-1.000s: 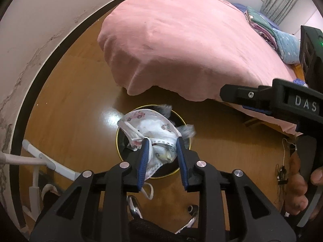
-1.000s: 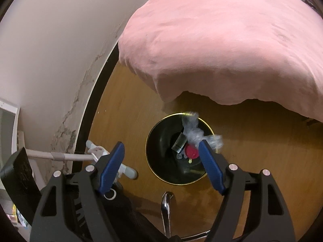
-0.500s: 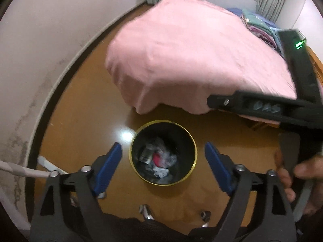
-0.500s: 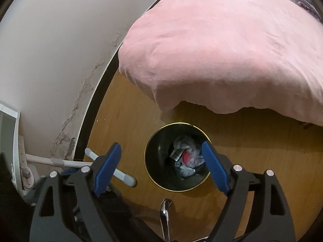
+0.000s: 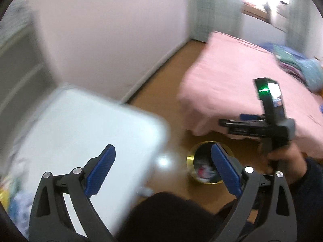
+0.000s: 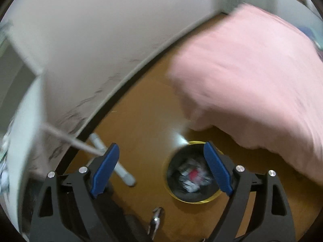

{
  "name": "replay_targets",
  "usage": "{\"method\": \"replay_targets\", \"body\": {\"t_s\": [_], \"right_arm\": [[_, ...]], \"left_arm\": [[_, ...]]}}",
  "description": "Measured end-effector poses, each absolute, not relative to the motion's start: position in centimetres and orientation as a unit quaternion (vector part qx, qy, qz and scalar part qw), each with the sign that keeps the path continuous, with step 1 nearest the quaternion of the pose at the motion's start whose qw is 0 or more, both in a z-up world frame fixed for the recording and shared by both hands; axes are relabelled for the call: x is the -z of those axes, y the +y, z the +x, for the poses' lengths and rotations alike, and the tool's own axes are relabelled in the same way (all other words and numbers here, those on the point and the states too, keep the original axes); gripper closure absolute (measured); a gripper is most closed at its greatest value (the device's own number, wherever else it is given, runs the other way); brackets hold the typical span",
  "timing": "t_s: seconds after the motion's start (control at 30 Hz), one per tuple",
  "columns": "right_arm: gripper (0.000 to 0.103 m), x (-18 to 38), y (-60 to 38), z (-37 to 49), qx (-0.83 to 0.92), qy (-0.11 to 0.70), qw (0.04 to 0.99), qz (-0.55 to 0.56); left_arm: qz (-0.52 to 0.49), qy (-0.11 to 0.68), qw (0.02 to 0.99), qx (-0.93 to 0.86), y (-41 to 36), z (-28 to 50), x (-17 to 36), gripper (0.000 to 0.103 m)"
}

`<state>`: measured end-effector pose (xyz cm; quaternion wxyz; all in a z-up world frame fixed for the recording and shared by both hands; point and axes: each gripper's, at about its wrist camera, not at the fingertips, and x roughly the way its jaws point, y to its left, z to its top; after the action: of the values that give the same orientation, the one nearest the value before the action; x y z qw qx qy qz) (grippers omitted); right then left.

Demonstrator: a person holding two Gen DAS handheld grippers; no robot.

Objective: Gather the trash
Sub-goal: 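Return both tools from the bin to the desk, then grasp the yellow snack bag with the left tool while the right tool grasps the white tissue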

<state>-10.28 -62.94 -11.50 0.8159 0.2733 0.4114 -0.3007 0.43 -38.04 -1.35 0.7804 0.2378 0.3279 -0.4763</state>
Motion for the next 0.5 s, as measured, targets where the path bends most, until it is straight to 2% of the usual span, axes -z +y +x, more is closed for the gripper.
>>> {"method": "replay_targets", "body": {"t_s": [0.27, 0.4, 0.5], "right_arm": [[0.02, 5.8, -50.4, 5.3, 0.099, 0.434, 0.88, 0.164], [0.02, 3.4, -45.2, 12.2, 0.018, 0.444, 0.886, 0.136], [0.017, 2.1, -41.9, 17.2, -0.031, 0.455, 0.882, 0.115]], "left_arm": [[0.162, 0.357, 0.886, 0.25, -16.5, 13.4, -3.5, 0.01], [0.131, 0.4, 0.891, 0.171, -8.5, 18.6, -3.9, 0.01], [0.081, 0.453, 0.87, 0.178, -5.4, 22.0, -2.8, 0.01]]}}
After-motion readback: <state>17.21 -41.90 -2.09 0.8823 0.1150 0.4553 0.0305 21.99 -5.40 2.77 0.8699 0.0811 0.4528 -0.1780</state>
